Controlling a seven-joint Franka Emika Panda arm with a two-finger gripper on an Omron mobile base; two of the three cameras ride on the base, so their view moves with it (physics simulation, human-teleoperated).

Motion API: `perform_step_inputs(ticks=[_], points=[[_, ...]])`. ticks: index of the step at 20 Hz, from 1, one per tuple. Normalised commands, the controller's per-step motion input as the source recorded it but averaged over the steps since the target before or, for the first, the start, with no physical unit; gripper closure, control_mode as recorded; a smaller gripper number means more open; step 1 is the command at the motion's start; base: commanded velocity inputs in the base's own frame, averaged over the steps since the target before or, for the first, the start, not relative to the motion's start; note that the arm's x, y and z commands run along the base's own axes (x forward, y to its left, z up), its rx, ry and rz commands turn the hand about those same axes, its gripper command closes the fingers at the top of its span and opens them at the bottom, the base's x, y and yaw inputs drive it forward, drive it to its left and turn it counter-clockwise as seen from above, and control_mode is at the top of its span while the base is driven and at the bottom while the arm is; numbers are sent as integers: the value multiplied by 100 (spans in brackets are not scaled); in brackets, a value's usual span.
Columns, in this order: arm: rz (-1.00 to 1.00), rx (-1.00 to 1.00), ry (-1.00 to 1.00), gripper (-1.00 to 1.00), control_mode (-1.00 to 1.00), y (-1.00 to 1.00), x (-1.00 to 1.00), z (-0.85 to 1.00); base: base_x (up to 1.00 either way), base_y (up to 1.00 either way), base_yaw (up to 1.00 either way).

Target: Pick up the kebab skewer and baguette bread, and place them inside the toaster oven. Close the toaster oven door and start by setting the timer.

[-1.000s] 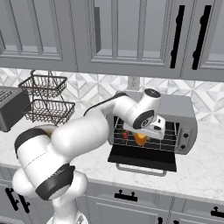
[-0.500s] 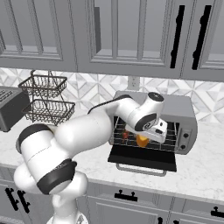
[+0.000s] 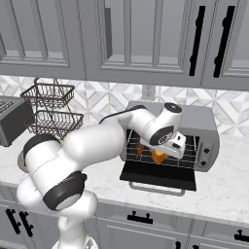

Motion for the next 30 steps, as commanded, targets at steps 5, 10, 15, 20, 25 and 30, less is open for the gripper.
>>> perform_step_inputs(ticks=[5, 10, 15, 20, 25, 30], points=[[-3, 0, 0, 100, -100, 0, 5, -9, 0, 0, 0], [-3, 0, 0, -100, -100, 0, 1, -11, 0, 0, 0], [-3, 0, 0, -100, -100, 0, 3, -6, 0, 0, 0], [-2, 0, 0, -100, -100, 0, 1, -1, 0, 0, 0], [-1, 0, -2, -100, -100, 0, 0, 0, 0, 0, 0], [-2, 0, -4, -100, -100, -5, -30, 10, 0, 0, 0]])
